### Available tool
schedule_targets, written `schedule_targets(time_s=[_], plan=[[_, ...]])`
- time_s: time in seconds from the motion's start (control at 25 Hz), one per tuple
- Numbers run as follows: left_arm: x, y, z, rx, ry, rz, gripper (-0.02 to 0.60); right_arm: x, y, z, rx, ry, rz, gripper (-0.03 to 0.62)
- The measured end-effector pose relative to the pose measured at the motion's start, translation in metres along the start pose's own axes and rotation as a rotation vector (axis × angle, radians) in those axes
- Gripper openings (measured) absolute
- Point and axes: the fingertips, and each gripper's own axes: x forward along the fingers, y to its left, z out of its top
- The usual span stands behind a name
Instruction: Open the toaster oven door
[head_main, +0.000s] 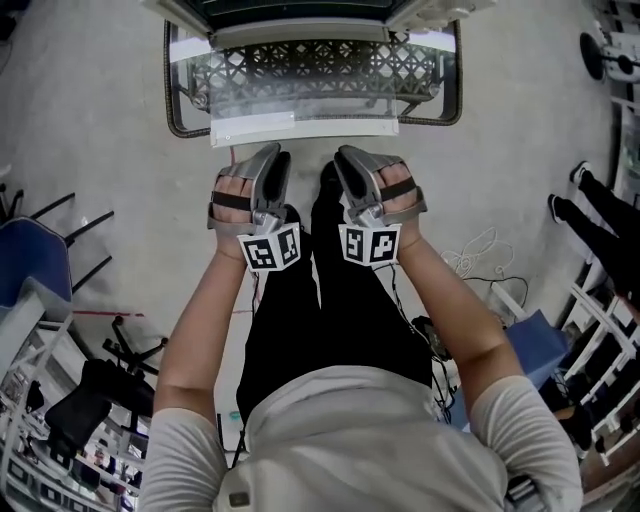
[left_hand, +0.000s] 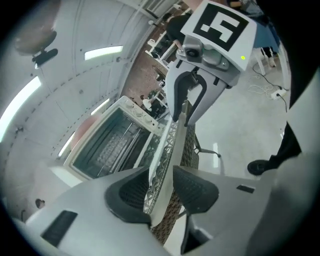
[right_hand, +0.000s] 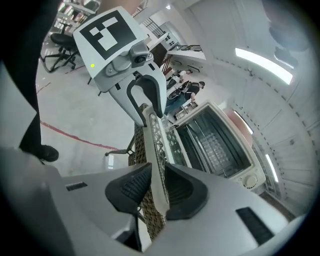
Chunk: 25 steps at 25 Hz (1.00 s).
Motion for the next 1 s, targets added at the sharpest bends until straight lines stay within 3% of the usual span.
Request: schedule_targets(time_s=[0.16,0.32,0.56,0.76,1.0], plan=[[-0.031,0.032,0.015,-0.168,-0.023,-0.008,0.121,-0.025,-0.027,0.023,0.104,-0.003,0.016,0.083],[-0.065,0.067,0.036,-0.263,-0.021,-0.014,0.07,-0.058,-0.068,0.052,0.199,-0.035,0.022,0.07],[-0.102,0.142,0.068,-0.412,-0.04,0.022,0.024,-0.099,-0.13,0.112,0.235,-0.174,0.074,0.029],[-0.141,0.196,0.083,-0.564,-0.073,0.041,0.017,-0.134,-0.181,0.162,0.296,-0.251,0.067,0.02],[-0.2,0.259,0.105,-0.793,-0.191,0.058,0.015,-0.183,-0.23,0.21,0.54,-0.352,0.105,0.02]])
